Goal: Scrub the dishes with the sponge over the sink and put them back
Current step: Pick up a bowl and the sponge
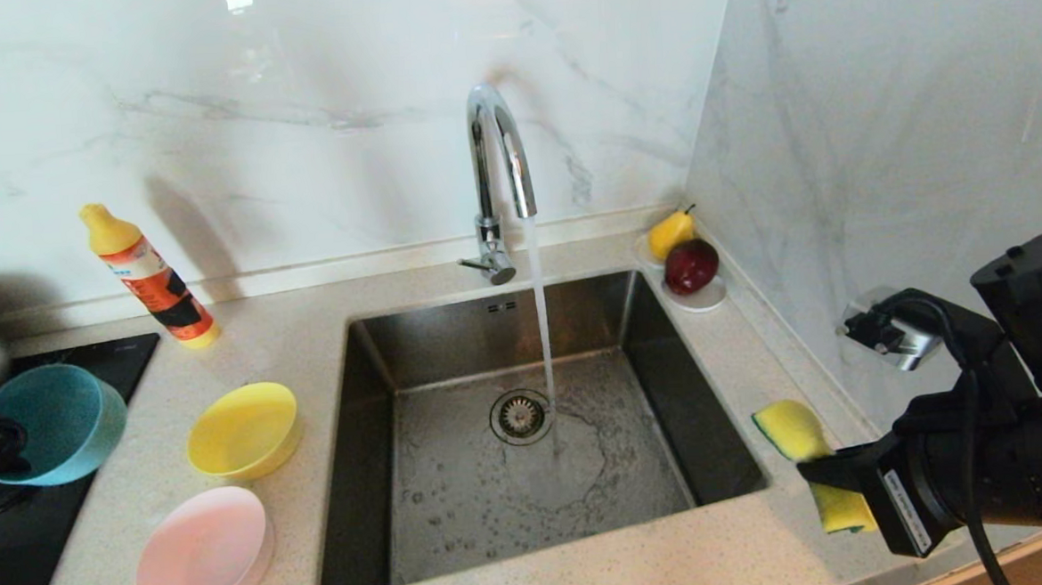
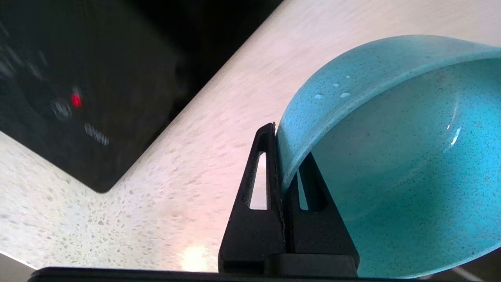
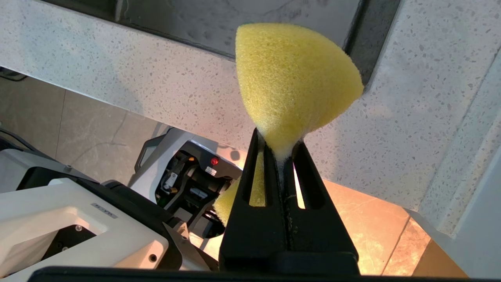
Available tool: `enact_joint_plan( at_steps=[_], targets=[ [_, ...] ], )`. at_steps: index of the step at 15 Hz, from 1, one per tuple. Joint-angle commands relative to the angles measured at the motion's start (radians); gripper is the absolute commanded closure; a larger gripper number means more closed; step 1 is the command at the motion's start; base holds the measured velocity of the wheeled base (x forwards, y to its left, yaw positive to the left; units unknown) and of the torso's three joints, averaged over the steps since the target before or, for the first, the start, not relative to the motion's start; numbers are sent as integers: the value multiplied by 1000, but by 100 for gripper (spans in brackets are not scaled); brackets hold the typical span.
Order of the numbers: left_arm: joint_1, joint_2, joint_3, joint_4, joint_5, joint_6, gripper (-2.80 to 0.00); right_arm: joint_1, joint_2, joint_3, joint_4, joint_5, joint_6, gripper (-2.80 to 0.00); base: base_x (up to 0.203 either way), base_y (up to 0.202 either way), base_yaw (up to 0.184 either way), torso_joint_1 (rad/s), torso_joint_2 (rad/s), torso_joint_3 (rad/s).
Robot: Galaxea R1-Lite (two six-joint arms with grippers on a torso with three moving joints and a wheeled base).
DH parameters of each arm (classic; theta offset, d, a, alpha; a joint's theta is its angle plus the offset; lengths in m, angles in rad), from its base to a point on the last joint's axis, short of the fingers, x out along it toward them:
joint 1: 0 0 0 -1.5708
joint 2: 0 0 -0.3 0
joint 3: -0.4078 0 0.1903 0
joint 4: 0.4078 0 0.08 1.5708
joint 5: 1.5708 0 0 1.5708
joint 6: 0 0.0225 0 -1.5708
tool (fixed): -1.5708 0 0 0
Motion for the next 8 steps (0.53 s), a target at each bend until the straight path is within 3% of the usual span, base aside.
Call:
enact_joint_plan(
  at_steps=[1, 3, 8],
  targets=[
    [-2, -121, -113, 76, -5, -2, 0, 1, 9, 0, 1, 0, 1, 0, 0, 0, 0, 0, 0, 0],
    [-31, -151, -216, 174, -11, 6, 0, 1, 6, -3, 1, 0, 0, 0, 0, 0, 0, 0, 0, 0],
    [-362, -150, -281, 253, -4, 11, 0, -1, 5, -6, -2, 0, 2, 0, 0, 0, 0, 0, 0, 0]
  ],
)
